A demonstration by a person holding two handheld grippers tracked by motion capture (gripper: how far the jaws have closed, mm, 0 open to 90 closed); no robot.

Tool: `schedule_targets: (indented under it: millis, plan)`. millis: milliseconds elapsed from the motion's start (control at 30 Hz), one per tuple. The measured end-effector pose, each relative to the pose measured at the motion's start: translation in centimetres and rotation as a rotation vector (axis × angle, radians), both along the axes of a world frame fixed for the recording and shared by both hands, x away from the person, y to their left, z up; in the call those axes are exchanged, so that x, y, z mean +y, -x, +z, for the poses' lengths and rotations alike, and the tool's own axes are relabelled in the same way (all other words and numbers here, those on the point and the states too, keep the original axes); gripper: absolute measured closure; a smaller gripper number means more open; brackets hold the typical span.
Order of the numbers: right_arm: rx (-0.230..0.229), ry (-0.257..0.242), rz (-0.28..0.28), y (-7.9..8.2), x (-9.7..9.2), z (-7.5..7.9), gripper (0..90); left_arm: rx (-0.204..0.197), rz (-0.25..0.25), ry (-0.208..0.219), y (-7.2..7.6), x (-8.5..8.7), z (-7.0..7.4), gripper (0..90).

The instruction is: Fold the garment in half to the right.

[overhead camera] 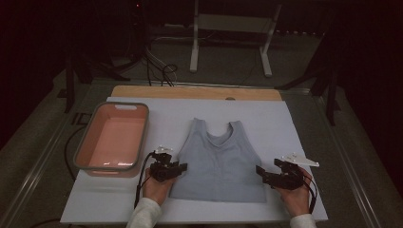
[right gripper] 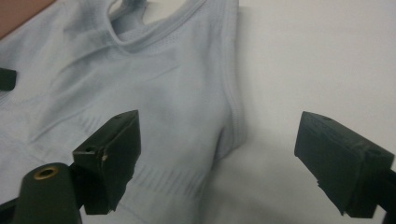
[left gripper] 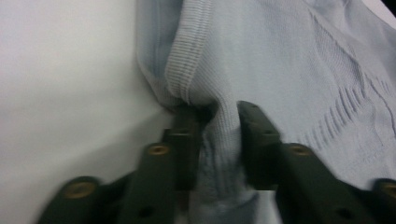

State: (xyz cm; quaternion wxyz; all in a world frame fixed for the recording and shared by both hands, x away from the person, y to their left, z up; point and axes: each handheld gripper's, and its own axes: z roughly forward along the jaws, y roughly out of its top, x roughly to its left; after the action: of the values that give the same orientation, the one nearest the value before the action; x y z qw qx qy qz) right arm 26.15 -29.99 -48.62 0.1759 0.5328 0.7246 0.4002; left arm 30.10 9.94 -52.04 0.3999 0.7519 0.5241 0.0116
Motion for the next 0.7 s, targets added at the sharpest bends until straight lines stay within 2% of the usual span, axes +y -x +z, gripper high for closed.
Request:
schedule_targets:
  millis: [67, 200, 267, 467, 633, 700]
  plan:
    - [0.008, 0.009, -0.002, -0.2, -0.1, -0.1, 21.1, -0.001, 0.001, 0.003, 0.0, 0.0, 0.2, 83.0]
    - [0.026, 0.001, -0.004, -0.6, -0.1, -0.2, 33.5, -0.003, -0.017, 0.001, 0.0, 0.3, 0.6, 84.8]
    - [0.027, 0.003, -0.002, -0.7, 0.0, -0.2, 36.7, -0.010, -0.024, -0.004, 0.0, 0.6, 0.7, 85.1]
    - [0.032, 0.015, 0.020, -0.7, 0.6, -0.3, 37.7, -0.018, -0.032, -0.025, 0.1, 1.3, 1.2, 85.3]
    - [0.032, 0.015, 0.021, -0.7, 0.8, -0.3, 37.6, -0.027, -0.009, -0.042, 0.0, 2.1, 1.6, 85.4]
    - [0.031, 0.014, 0.019, -0.7, 0.7, -0.2, 37.6, -0.025, -0.007, -0.034, 0.0, 2.2, 1.7, 85.4]
